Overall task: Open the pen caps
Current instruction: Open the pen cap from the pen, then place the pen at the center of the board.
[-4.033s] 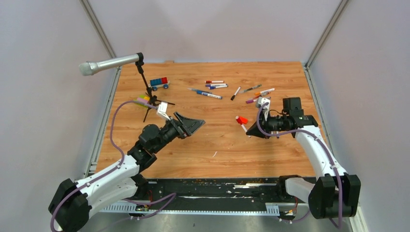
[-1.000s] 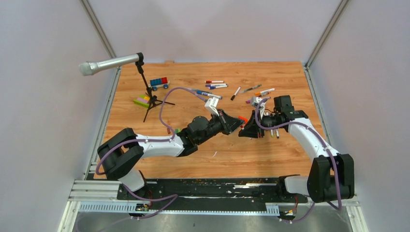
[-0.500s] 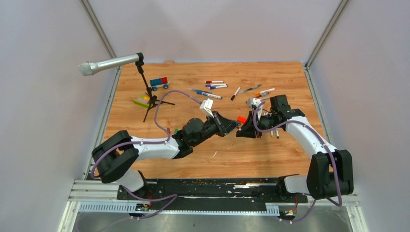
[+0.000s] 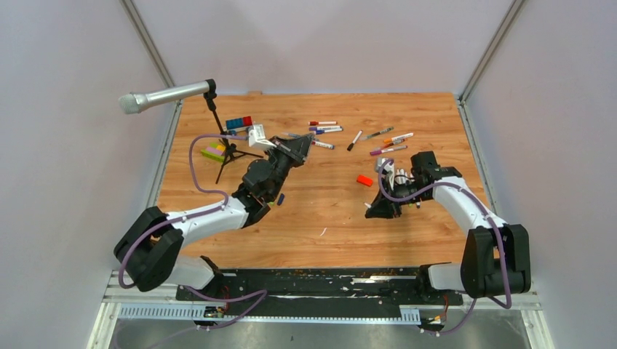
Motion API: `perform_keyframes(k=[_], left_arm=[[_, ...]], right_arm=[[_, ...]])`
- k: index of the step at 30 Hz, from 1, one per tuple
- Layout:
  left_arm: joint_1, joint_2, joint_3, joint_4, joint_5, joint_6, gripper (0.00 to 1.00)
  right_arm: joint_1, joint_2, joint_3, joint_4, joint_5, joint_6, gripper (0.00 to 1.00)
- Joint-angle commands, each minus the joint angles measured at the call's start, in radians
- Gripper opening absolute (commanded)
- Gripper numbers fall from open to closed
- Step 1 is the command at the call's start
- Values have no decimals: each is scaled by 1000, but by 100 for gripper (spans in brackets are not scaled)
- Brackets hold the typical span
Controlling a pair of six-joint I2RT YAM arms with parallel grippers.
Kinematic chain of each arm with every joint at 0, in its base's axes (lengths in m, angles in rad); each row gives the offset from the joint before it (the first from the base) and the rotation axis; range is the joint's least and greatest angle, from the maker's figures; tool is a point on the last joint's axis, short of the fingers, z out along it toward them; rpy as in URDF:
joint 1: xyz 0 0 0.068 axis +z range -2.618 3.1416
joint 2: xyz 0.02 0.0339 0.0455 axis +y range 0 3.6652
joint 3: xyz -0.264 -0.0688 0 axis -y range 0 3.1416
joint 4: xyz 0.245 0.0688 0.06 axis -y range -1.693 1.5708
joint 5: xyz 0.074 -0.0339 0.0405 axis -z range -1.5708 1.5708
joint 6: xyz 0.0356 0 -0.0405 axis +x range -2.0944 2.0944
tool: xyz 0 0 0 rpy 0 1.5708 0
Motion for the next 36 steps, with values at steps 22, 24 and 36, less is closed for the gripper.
perform_keyframes(k=[22, 24, 36], left_arm=[[-8, -543, -270, -723, 185, 285, 0], [-8, -560, -278, -744, 181, 293, 1], [-8, -553, -308, -744, 201, 274, 1]], right_arm=[[-384, -51, -70, 568, 676, 600, 3], [-400, -37, -73, 586, 710, 623, 3], [-440, 108, -31, 584, 740, 657, 3]])
